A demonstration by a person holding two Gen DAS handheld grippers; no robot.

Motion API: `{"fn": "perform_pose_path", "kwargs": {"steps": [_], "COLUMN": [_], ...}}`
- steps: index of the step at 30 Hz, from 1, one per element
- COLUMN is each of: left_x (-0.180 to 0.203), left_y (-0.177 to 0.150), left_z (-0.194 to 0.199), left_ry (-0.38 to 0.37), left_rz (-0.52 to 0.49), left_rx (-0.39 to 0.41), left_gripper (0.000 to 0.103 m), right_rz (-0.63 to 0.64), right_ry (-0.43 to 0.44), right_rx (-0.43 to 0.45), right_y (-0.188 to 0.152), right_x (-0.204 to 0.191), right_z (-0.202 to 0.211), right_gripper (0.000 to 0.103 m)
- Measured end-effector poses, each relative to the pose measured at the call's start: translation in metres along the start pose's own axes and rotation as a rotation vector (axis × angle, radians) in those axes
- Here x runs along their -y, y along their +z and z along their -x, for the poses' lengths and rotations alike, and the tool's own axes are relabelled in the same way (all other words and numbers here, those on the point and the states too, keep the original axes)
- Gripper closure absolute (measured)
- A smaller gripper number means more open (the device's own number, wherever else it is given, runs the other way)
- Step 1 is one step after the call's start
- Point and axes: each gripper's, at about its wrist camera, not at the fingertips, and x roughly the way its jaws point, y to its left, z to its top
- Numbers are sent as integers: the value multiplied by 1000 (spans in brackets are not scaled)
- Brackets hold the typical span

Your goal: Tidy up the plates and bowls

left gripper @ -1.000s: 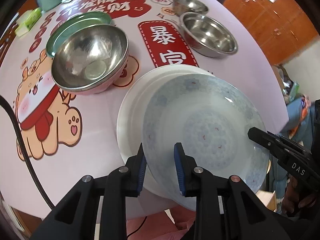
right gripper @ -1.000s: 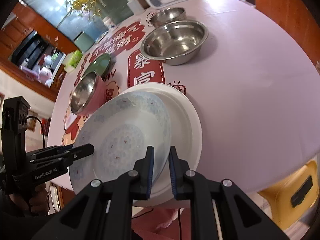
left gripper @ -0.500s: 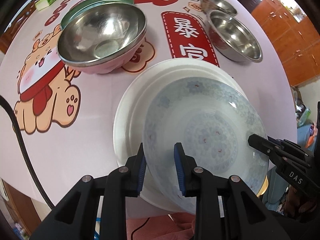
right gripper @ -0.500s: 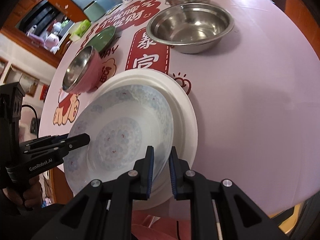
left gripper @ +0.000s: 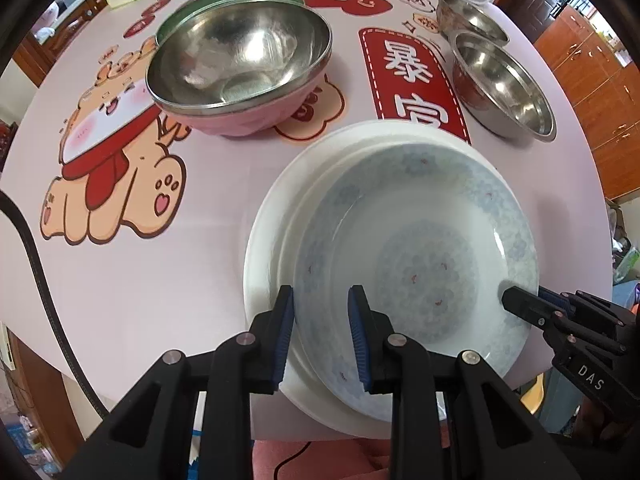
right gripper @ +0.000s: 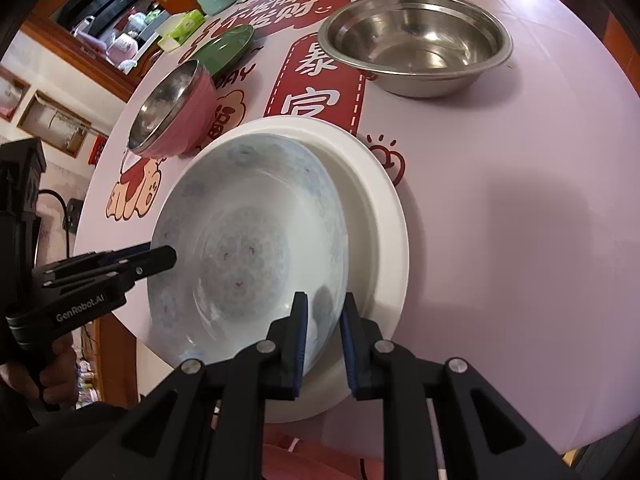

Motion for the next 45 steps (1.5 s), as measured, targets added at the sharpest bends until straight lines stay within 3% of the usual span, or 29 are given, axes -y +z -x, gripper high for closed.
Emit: {"fn": "perform_pose_path", "kwargs": {"steps": [17,24,27,34,45], "left_x": [-7,-19,-24,-49,-107], "left_y": [-7,-8,-7,1,32], "left_z": [35,63,73,98,115], "left_ry": [0,-17,-17,-18,-11], "left_rz": [58,102,113,145,129], "left_rx": [104,160,185,238,259], "left_gripper": [76,75,74,73,72], "right_rz": [76,156,190,232,162], "right_ry": [-18,-10,-8,-7,-15], "right_rx": [24,113,135,161,212], "right_y": [8,11,14,22,49], "right_x": [0,-15,-26,-50,-85], "right_z": [16,37,41,43,39], "right_gripper": [85,71,70,69,64]}}
